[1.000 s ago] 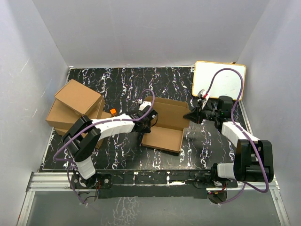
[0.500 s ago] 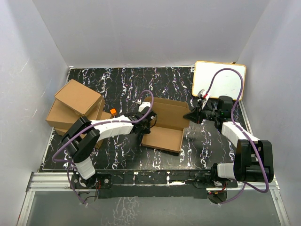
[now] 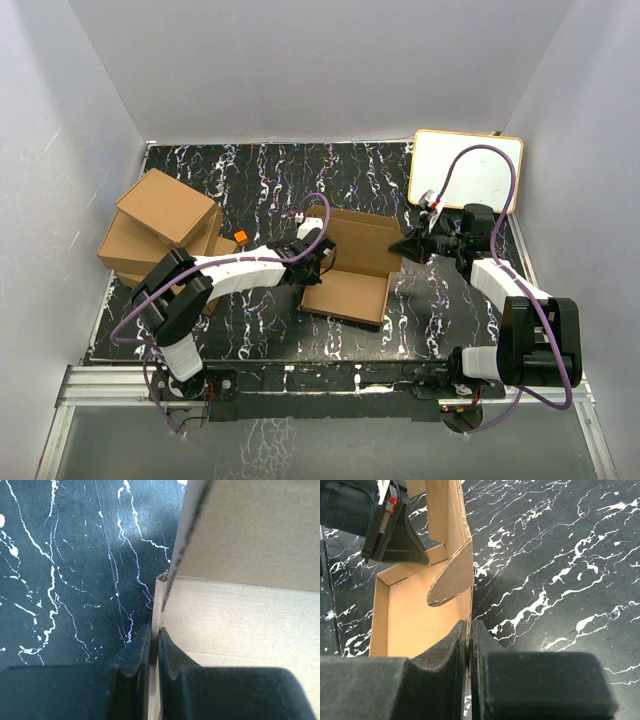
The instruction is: Fold the paper box
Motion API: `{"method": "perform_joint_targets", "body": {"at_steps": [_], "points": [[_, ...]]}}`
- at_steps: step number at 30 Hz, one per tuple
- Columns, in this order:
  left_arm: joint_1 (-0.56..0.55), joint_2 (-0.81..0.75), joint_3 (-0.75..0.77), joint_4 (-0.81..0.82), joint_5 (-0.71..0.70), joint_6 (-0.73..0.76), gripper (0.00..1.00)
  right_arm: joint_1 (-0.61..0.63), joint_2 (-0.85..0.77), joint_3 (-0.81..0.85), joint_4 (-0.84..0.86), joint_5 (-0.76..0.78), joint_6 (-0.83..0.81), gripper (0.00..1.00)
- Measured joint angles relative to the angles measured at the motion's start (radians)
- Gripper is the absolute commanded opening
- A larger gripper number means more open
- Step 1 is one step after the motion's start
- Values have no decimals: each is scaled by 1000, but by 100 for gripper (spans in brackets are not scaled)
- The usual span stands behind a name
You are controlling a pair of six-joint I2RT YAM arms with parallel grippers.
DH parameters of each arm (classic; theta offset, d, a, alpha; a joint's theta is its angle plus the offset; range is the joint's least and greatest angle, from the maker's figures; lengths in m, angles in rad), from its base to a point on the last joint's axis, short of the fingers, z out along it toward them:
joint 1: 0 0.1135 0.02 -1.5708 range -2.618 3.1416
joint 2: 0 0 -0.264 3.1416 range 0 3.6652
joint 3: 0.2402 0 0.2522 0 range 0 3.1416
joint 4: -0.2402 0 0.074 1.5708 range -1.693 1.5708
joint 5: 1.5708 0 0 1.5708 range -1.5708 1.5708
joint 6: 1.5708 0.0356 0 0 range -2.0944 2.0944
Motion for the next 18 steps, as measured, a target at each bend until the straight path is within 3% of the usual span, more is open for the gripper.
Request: {"method": "perform_joint_targets", "body": {"at_steps": [18], "points": [[-34, 40, 71, -120, -73, 48, 0, 14, 0, 0, -6, -14, 0, 8]]}}
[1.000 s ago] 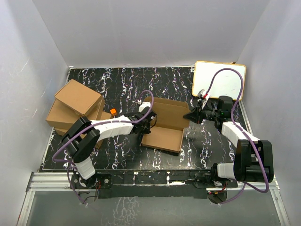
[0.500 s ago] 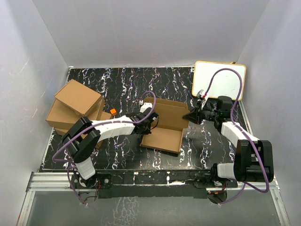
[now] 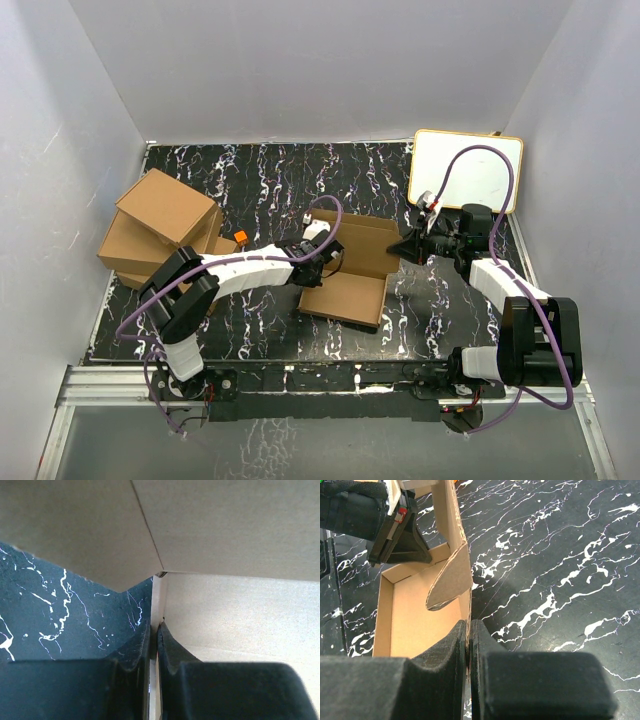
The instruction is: Fold the paper box
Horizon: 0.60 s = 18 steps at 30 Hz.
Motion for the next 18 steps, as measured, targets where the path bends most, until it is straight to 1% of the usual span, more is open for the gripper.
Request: {"method": "perform_joint_targets", "body": {"at_steps": [1, 3, 9, 18], "points": [[0, 0, 0, 0, 0, 2, 0, 0, 0, 0, 0, -1, 0, 8], [0, 0, 0, 1, 0, 5, 8, 0, 0, 0, 0, -1, 0, 8], [0, 0, 0, -12, 1, 2, 21, 0, 0, -1, 0, -2, 3, 8], [3, -57, -29, -30, 22, -10, 31, -2, 0, -1, 2, -5, 4, 8]]}}
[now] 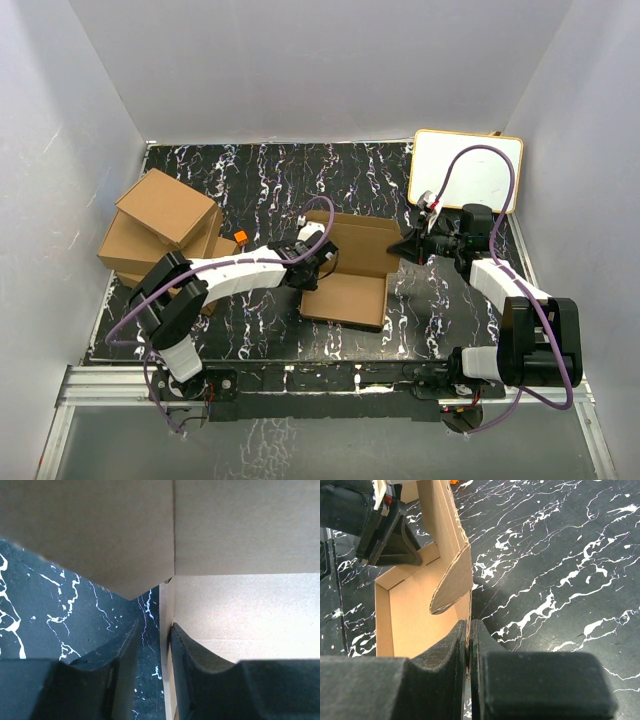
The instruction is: Fold the paper box
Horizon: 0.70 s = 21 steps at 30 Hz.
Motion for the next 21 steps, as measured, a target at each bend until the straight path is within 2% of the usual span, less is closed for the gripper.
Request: {"method": "perform_joint_targets", "body": {"at_steps": [6, 21], "points": [[0, -35, -47, 26, 47, -21, 35, -1, -4, 0, -2, -1, 0, 8], [1, -69, -126, 86, 124, -88, 36, -2, -4, -1, -1, -3, 0, 8]]}}
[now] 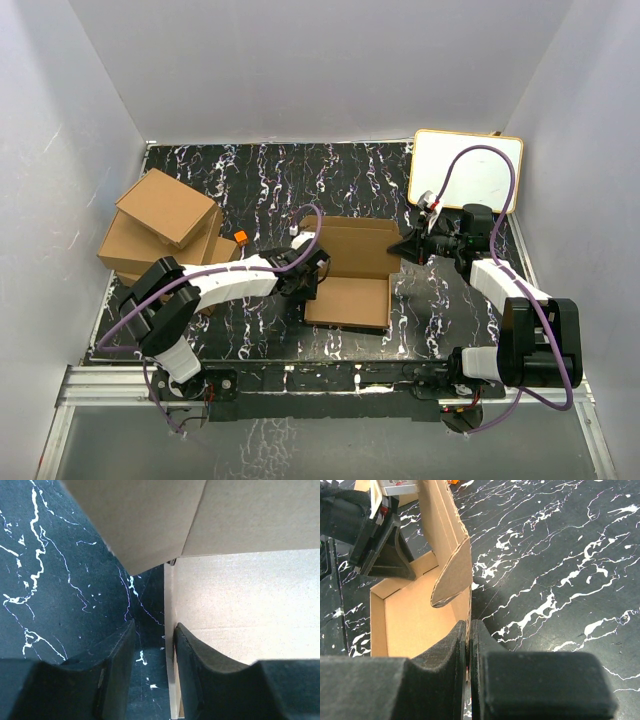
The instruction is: Fold the paper box
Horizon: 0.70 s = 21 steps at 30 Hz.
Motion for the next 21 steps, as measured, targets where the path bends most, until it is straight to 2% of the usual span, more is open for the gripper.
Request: {"method": "perform_joint_targets", "body": {"at_steps": [7, 11, 13, 14, 16, 21], "points": [[0, 0, -6, -16, 23, -37, 32, 0, 0, 0, 0, 0, 0, 8], [-3, 0, -6, -19, 28, -57, 19, 0, 0, -1, 0, -2, 1, 8], [-9, 0, -6, -22, 29, -65, 7, 0, 0, -4, -1, -5, 3, 8], [-10, 0, -5, -23, 29, -68, 4, 1, 0, -5, -1, -7, 3, 8], [-16, 0, -1, -26, 27, -71, 0, 2, 0, -6, -1, -11, 5, 8], [-21, 14, 33, -68, -5, -61, 0, 2, 0, -9, -1, -11, 6, 8]]}}
